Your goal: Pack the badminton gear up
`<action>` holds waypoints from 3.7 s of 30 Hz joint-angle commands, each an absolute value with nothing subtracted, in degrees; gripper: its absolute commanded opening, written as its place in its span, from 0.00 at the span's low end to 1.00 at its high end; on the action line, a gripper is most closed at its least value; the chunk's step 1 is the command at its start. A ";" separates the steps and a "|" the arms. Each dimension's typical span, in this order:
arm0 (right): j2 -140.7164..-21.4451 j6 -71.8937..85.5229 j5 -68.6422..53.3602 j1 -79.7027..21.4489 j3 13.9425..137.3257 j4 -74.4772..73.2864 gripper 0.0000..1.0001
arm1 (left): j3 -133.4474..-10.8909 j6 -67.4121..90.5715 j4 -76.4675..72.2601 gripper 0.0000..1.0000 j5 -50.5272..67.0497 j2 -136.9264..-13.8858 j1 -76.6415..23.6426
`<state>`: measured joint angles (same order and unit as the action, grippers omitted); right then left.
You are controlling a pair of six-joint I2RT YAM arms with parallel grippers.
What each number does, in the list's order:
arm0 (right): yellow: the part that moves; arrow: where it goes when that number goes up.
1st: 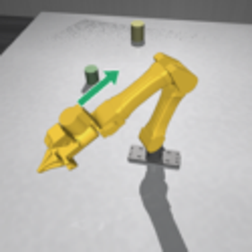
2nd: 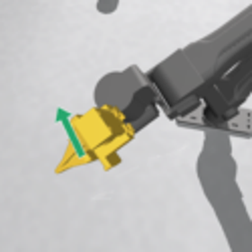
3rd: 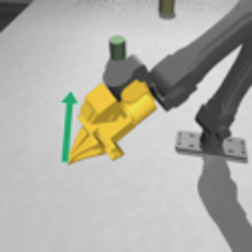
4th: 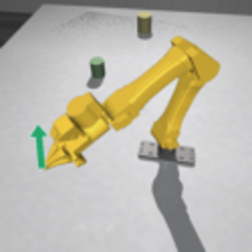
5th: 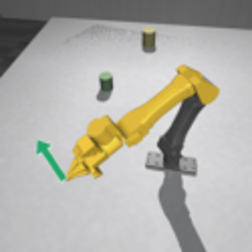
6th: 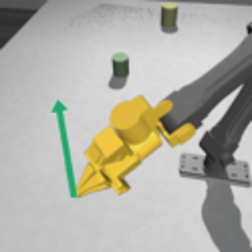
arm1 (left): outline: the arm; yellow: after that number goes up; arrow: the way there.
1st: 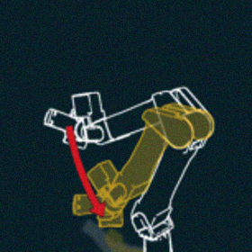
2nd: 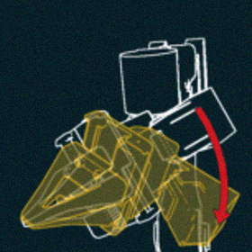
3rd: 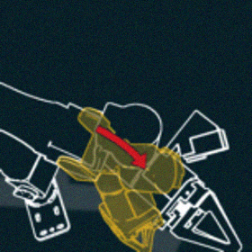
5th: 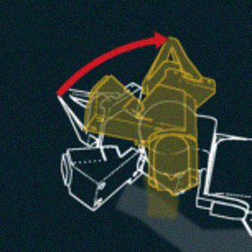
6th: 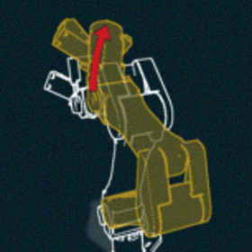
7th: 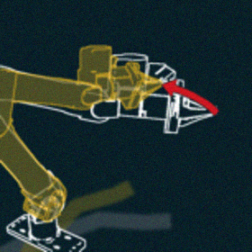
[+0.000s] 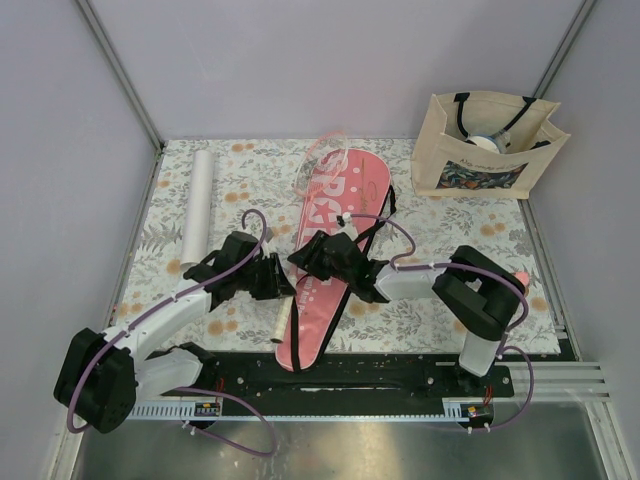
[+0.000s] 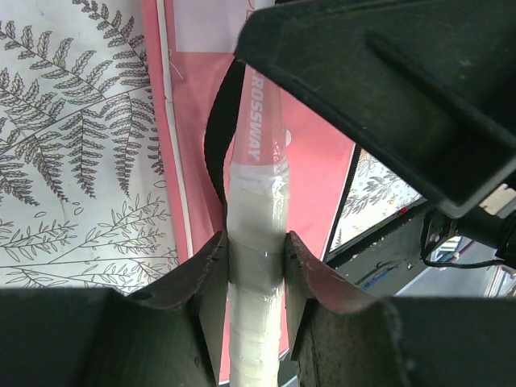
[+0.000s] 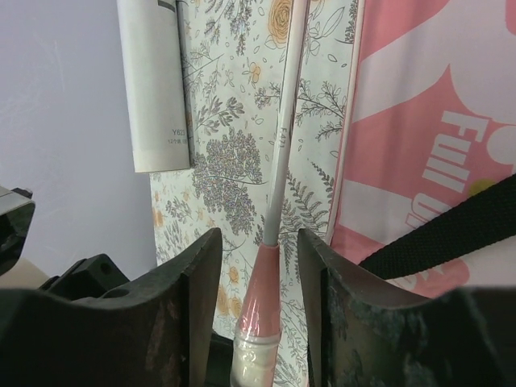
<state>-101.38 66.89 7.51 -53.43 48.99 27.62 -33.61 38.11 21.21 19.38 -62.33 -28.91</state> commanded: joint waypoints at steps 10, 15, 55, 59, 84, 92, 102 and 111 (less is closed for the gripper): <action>-101.17 66.54 7.65 -53.88 49.14 35.15 0.01 | -33.66 38.67 17.22 0.20 20.39 -56.87 -29.09; -96.34 63.72 7.91 -53.70 47.03 36.12 0.00 | -35.77 37.80 20.30 0.64 20.21 -54.24 -29.09; -9.06 60.29 10.02 -50.63 18.54 -37.00 0.00 | -48.42 26.99 15.91 0.71 -23.64 -83.74 -70.13; -7.56 60.64 9.93 -50.63 18.28 -38.85 0.00 | -51.32 26.81 17.49 0.70 -25.22 -88.67 -70.84; -3.08 63.46 12.48 -50.54 21.71 -44.82 0.00 | -53.08 27.24 21.26 0.43 -22.23 -85.08 -67.93; -1.58 63.81 12.48 -50.63 20.83 -45.09 0.00 | -53.35 29.35 25.22 0.54 -24.87 -89.20 -71.72; -1.23 63.98 12.39 -50.62 20.83 -45.70 0.00 | -54.84 30.23 27.07 0.09 -34.09 -94.40 -72.16; -5.79 66.80 9.58 -50.62 18.46 -41.66 0.00 | -55.02 31.55 23.65 0.00 -27.44 -88.69 -67.77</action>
